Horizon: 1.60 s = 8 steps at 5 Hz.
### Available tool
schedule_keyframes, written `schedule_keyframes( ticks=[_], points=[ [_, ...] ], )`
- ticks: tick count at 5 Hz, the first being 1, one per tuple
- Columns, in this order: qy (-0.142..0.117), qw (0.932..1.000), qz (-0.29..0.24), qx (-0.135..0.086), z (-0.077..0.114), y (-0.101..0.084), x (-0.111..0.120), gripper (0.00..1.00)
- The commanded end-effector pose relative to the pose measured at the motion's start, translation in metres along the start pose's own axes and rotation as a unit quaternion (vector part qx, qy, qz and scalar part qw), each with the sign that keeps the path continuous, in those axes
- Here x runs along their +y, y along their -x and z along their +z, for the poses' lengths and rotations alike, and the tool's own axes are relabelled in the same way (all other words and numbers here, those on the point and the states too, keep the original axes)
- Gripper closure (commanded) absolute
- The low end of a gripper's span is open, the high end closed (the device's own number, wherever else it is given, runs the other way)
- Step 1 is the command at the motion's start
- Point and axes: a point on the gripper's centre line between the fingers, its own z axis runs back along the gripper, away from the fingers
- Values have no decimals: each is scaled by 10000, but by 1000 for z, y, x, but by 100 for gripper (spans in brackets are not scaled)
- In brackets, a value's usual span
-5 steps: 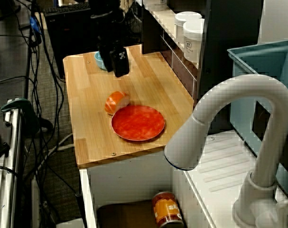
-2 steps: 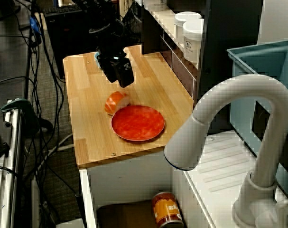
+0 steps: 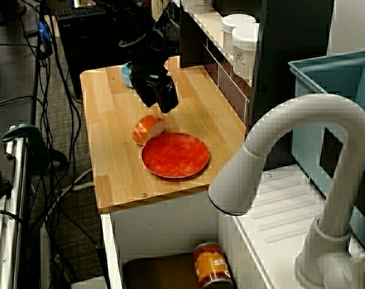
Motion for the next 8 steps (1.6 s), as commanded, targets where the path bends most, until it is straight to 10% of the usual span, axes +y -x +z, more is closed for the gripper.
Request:
schedule_keyframes(
  ticks=[1, 6, 7, 8],
  points=[
    [-28, 9998, -207, 16, 15, 10, -6, 0],
    [-383, 9989, -243, 133, -19, 31, 1, 0],
    [-254, 9991, -266, 194, -19, 29, 3, 100],
    [-204, 9992, -222, 257, -10, 25, 7, 100]
  ],
)
